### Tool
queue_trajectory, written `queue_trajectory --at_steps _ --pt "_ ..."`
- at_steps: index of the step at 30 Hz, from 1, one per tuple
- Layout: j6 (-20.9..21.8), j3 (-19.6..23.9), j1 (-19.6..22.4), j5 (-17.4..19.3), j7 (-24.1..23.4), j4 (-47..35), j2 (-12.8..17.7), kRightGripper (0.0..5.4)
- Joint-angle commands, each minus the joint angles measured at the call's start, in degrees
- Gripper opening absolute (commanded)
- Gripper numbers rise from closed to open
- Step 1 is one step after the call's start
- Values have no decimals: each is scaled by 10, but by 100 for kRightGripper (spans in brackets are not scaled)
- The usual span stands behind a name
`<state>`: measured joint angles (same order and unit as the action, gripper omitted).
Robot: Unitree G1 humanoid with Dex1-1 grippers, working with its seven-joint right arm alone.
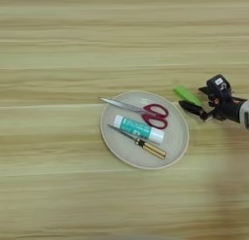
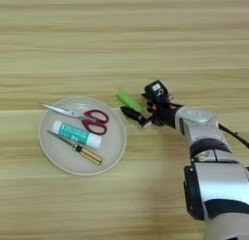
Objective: Move the objects on the table
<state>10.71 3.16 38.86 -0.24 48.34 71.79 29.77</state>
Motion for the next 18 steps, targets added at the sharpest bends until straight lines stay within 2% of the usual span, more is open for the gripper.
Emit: queue_trajectory --at_steps 1,18 --pt "-14 -6 16 -11 -12 -9 10 429" --pt "-14 -9 19 -15 -11 -10 11 263"
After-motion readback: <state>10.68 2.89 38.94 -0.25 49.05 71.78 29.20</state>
